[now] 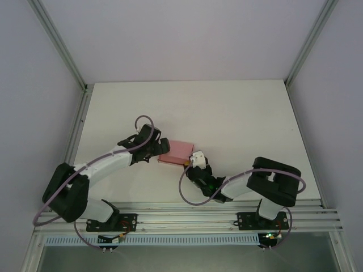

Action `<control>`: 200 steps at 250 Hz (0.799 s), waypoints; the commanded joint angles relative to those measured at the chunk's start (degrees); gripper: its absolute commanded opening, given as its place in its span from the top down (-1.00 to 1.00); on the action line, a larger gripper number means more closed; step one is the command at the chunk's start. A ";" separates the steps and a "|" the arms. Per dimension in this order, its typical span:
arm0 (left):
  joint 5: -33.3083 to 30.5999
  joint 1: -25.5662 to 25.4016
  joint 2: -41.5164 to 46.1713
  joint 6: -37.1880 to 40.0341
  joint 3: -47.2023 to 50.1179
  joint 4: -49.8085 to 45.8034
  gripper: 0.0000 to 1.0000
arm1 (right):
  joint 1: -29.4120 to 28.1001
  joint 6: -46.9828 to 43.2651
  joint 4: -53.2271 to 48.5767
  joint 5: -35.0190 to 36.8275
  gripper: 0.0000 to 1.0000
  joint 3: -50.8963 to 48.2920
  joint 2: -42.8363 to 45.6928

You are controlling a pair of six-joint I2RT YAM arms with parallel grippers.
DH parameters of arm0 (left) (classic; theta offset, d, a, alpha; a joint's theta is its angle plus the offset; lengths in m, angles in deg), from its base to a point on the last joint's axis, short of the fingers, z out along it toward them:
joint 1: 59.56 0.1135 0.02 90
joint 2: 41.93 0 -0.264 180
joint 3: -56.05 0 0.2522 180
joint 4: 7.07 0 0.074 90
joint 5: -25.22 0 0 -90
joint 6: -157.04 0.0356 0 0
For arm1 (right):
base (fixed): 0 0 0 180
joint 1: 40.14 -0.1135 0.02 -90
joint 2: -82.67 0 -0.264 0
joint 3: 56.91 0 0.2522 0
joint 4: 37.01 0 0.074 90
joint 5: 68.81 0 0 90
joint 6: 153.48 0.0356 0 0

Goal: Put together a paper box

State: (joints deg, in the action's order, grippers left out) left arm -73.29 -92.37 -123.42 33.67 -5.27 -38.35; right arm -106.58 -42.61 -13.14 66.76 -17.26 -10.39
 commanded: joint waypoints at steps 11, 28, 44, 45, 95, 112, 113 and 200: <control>5.43 0.61 -2.40 2.63 1.32 3.44 -0.84 | -0.29 3.37 -18.90 -7.18 -0.54 -0.07 9.41; 6.04 0.80 -3.45 2.35 2.85 4.31 -0.75 | -0.29 3.98 -25.79 -11.30 -0.75 -0.21 14.34; 7.85 0.91 -3.68 2.39 4.83 6.82 -0.67 | -0.27 3.58 -30.52 -16.76 -0.90 -0.61 18.92; 7.92 0.91 -3.63 2.37 4.96 6.99 -0.67 | -0.32 3.62 -30.82 -17.01 -0.90 -0.59 19.21; 7.20 0.87 -3.32 1.36 8.55 10.15 -0.62 | -0.20 0.77 -39.78 -25.02 -1.00 -1.03 32.57; 8.67 0.87 -3.68 1.46 9.18 11.57 -0.58 | 0.55 3.70 -41.31 -20.52 -1.00 -0.45 35.28; 8.77 0.89 -3.72 1.41 9.25 11.60 -0.58 | 0.66 3.85 -41.31 -20.47 -1.00 -0.43 35.34; 10.98 0.00 -3.12 -0.71 12.29 15.09 -0.42 | 18.53 18.17 -41.42 -38.24 -0.81 12.88 20.08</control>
State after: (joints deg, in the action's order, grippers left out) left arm -63.61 -92.05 -126.52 34.09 4.11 -21.17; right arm -88.68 -27.25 -53.47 35.94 -10.44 16.30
